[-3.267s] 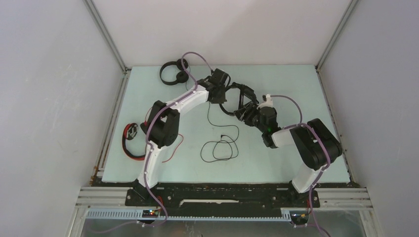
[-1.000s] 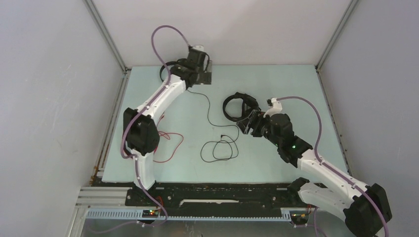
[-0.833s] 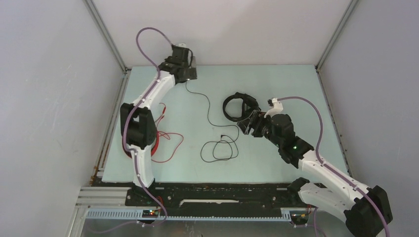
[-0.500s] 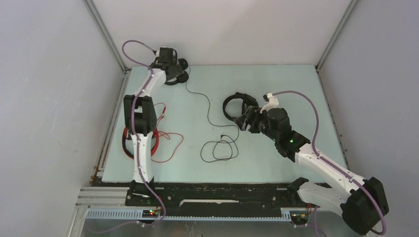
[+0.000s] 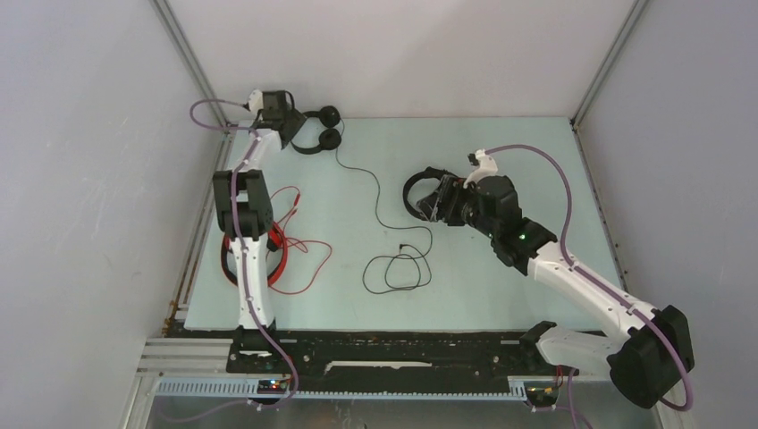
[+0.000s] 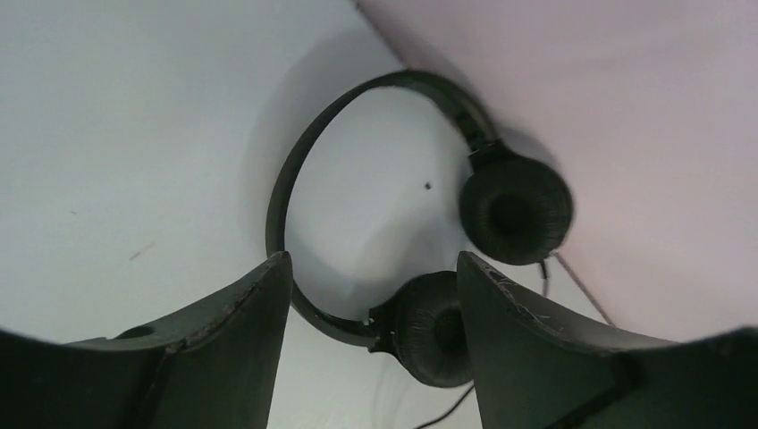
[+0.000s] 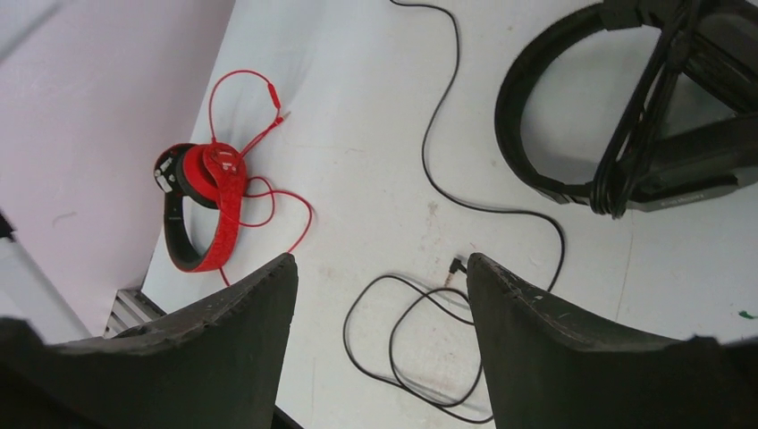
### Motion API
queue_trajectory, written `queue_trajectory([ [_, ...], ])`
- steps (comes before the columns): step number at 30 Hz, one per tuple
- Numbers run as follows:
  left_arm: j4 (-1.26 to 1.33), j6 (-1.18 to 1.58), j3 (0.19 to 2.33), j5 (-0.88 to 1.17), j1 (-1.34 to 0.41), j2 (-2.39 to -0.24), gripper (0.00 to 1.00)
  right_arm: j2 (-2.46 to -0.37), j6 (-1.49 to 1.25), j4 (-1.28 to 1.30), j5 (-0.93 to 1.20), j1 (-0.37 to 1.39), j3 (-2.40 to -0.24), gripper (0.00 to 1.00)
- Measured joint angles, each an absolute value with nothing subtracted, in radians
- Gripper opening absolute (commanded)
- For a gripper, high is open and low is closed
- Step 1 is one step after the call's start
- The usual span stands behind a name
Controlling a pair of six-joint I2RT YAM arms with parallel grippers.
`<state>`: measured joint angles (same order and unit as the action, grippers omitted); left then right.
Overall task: Wrap the headphones
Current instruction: Wrap the headphones cable around the headphones.
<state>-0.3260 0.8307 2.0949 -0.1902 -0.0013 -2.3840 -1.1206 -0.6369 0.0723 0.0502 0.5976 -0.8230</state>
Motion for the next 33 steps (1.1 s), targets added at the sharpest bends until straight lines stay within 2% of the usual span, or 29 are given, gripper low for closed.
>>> queue_trajectory([
  [6, -0.321, 0.911, 2.095, -0.183, -0.008, -2.486, 0.66, -1.154, -0.636, 0.086, 0.08, 0.594, -0.882, 0.72],
  [10, -0.323, 0.97, 2.095, -0.195, -0.01, -2.5, 0.56, -1.161, -0.648, 0.096, 0.117, 0.575, -0.888, 0.72],
  [18, -0.321, 1.021, 2.077, -0.197, -0.006, -2.5, 0.1, -1.129, -0.668, 0.097, 0.163, 0.516, -0.888, 0.72],
  [20, -0.294, 1.02, 2.054, -0.194, -0.006, -2.497, 0.03, -1.109, -0.673, 0.101, 0.17, 0.495, -0.888, 0.72],
  [23, -0.267, 1.007, 2.02, -0.18, -0.006, -2.479, 0.0, -1.076, -0.673, 0.107, 0.17, 0.473, -0.888, 0.73],
  [33, -0.255, 0.88, 1.795, -0.12, -0.009, -2.306, 0.0, -1.01, -0.696, 0.131, 0.217, 0.475, -0.888, 0.74],
])
